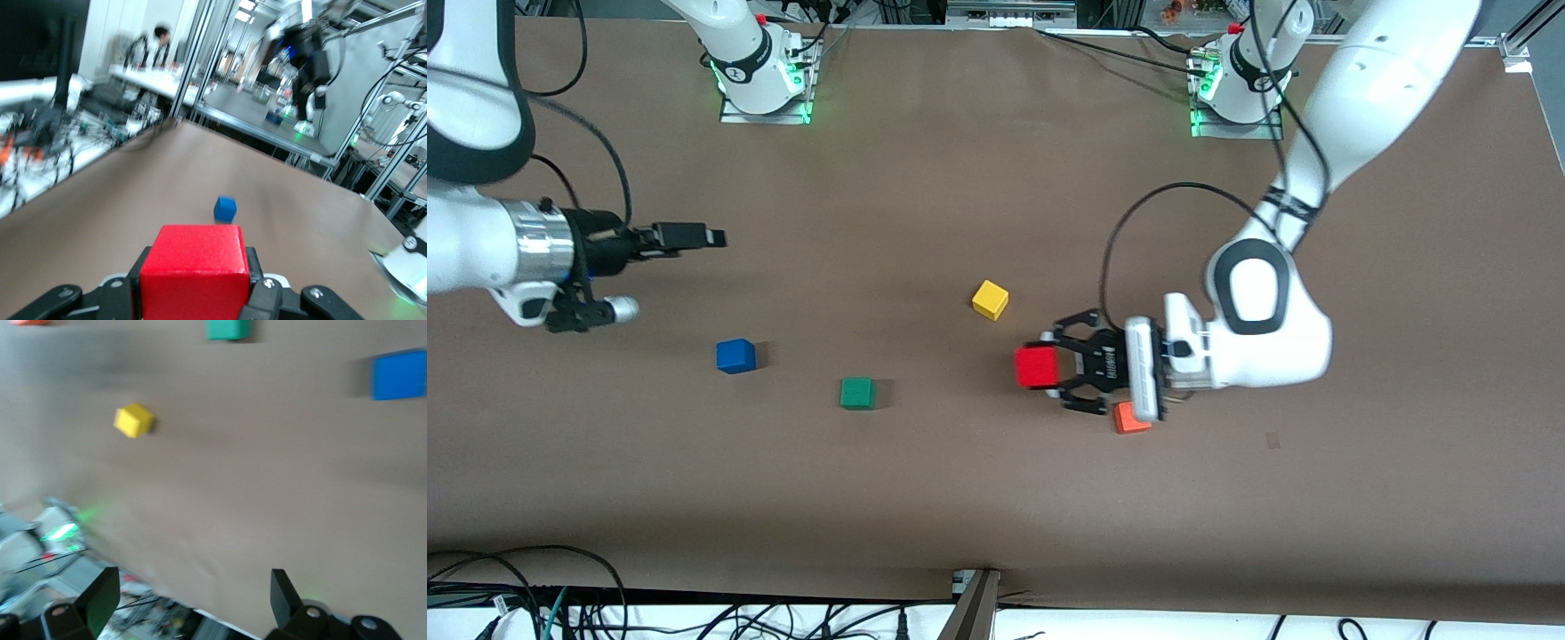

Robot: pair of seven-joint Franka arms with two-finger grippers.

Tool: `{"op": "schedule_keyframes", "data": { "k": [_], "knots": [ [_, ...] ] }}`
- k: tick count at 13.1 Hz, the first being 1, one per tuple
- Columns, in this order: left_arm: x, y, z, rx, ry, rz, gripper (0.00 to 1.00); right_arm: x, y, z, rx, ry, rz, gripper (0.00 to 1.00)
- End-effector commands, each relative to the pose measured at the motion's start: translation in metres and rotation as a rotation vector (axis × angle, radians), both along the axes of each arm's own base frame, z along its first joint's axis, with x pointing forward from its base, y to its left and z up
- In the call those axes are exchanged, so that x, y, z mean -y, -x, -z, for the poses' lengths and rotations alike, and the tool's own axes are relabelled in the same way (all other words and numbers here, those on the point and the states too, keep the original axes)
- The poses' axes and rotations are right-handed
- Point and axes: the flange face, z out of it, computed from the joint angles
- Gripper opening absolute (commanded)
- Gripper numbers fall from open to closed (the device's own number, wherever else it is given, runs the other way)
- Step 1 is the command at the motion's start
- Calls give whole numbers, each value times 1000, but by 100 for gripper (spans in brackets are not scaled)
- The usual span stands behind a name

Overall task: Pass red block to right arm, stack on blue
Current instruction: 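Lift the red cube with the left gripper while the right gripper reaches inward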

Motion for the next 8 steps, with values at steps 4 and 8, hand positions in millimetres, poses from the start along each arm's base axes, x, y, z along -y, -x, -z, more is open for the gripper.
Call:
{"op": "schedule_keyframes", "data": {
  "k": [4,8],
  "knots": [
    [112,53,40,189,245,-2,0,-28,-33,80,-155,-382,149,100],
    [144,74,61,228,308,-39,0,-53,-48,100,-165,-530,241,100]
  ]
}}
